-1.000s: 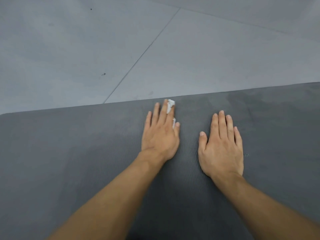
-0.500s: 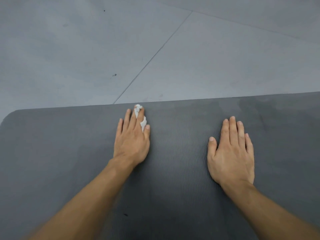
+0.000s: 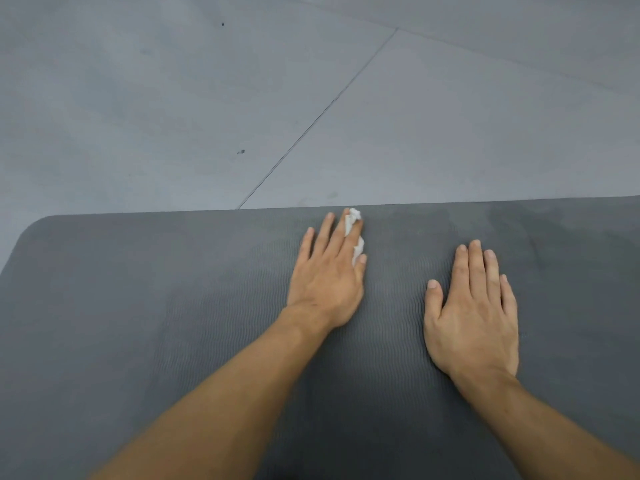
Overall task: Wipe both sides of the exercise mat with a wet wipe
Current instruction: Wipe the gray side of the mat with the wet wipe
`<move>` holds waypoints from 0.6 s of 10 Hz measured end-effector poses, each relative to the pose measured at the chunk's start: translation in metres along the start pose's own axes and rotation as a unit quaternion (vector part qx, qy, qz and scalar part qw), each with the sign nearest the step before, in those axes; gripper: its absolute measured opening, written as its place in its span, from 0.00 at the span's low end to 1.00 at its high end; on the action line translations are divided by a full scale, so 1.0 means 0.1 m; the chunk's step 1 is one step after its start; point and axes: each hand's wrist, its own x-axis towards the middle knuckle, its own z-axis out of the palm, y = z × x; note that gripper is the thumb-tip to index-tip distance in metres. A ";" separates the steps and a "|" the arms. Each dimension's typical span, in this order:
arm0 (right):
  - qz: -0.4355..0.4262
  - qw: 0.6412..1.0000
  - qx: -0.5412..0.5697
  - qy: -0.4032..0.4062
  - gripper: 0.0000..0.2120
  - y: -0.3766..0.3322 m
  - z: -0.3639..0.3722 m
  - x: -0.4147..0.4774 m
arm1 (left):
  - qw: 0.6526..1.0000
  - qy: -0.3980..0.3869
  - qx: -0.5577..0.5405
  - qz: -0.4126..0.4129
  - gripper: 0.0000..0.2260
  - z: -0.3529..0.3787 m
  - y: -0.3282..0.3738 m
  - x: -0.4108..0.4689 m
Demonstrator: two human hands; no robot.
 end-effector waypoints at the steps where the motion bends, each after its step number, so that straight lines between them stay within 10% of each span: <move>1: -0.001 1.000 -0.003 -0.002 0.35 0.00 0.00 0.00 | 0.999 0.006 -0.009 -0.049 0.27 -0.08 -0.45 -0.11; 4: -0.003 1.000 -0.006 -0.002 0.34 0.00 0.00 0.00 | 0.994 0.034 -0.031 -0.100 0.27 -0.11 -0.52 -0.10; 6: 0.001 1.000 -0.006 0.000 0.34 -0.01 0.00 0.00 | 1.000 0.008 -0.019 0.012 0.28 0.02 0.20 0.13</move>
